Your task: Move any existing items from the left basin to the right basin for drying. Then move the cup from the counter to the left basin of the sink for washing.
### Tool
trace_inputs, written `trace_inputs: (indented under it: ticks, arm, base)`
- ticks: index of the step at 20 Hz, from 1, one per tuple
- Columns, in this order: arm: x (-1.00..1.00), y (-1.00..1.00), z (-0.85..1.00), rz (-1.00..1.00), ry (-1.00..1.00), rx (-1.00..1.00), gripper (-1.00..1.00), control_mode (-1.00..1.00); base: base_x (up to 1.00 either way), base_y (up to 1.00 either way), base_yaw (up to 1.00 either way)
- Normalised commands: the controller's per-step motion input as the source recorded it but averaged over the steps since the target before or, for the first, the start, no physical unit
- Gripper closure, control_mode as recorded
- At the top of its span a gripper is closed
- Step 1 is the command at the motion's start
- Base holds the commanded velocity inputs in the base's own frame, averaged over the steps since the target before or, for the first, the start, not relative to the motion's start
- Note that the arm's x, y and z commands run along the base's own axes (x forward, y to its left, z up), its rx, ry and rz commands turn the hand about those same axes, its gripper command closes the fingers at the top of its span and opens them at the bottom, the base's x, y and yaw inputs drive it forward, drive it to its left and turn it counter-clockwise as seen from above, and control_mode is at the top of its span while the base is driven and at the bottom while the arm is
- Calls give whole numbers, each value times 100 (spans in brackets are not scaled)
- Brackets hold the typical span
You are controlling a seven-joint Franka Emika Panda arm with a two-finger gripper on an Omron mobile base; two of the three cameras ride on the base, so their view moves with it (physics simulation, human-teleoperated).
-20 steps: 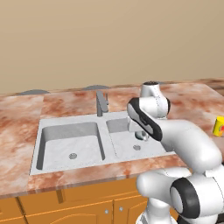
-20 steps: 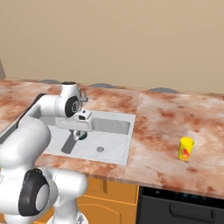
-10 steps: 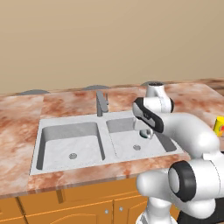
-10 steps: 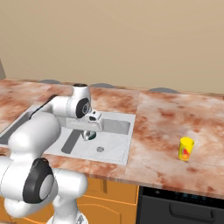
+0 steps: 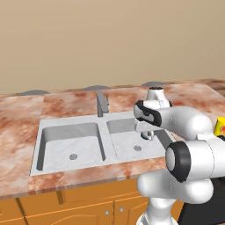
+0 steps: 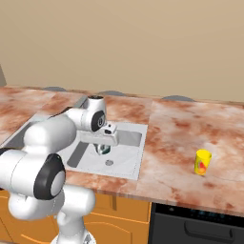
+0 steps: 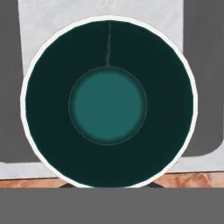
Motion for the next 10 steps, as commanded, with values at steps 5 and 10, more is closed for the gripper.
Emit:
trace_inputs:
  ticks: [5, 10]
  arm:
    - [24, -5, -31, 0, 4, 0, 100, -100]
    - [22, -2, -33, 0, 4, 0, 100, -100]
  base:
    - [0, 0, 0]
    - [0, 0, 0]
